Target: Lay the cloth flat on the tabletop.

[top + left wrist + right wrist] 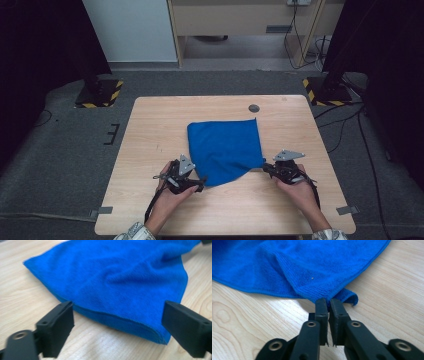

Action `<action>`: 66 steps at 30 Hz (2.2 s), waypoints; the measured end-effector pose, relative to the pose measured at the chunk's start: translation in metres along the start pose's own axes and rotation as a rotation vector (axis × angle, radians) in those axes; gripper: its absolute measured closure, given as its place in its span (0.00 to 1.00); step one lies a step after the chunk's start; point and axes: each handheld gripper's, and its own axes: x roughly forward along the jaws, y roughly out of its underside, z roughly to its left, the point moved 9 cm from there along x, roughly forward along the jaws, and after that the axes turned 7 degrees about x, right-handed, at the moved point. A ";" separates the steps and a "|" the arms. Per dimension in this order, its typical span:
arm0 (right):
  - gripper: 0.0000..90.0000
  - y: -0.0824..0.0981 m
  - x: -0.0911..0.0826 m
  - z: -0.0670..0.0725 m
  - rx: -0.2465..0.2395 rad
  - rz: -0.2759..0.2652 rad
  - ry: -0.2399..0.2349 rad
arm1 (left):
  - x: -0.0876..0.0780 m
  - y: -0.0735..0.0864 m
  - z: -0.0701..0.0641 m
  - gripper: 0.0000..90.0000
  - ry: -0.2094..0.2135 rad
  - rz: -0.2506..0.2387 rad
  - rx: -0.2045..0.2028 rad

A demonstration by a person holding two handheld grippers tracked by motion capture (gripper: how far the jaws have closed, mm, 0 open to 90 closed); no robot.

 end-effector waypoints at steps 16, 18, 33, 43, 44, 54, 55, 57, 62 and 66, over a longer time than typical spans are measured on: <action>1.00 -0.010 -0.017 0.006 0.045 -0.029 -0.023 | 0.003 0.022 0.005 0.59 0.020 0.120 0.033; 1.00 -0.010 -0.019 0.006 0.050 -0.018 -0.022 | 0.002 0.022 0.007 0.69 0.021 0.119 0.039; 0.65 0.000 0.000 -0.002 0.113 0.022 0.027 | 0.004 0.025 0.014 0.82 0.022 0.134 0.042; 0.59 0.007 0.018 0.002 0.040 0.074 0.104 | 0.004 0.025 0.014 0.82 0.045 0.123 0.035; 0.62 0.008 0.017 0.003 0.035 0.080 0.103 | 0.004 0.025 0.014 0.84 0.050 0.119 0.033; 0.95 0.015 0.008 0.013 0.026 0.127 0.037 | 0.003 0.021 0.007 0.94 0.086 0.106 0.041; 0.95 0.016 0.007 0.013 0.027 0.131 0.041 | 0.003 0.021 0.007 0.95 0.089 0.104 0.045; 0.95 0.018 0.004 0.013 0.032 0.141 0.041 | 0.003 0.018 0.004 0.96 0.105 0.093 0.038; 0.95 0.031 -0.014 0.010 0.048 0.169 0.040 | 0.001 0.012 -0.007 0.96 0.137 0.074 0.043; 0.95 0.036 -0.025 0.008 0.060 0.185 0.034 | -0.001 0.010 -0.016 0.96 0.153 0.076 0.051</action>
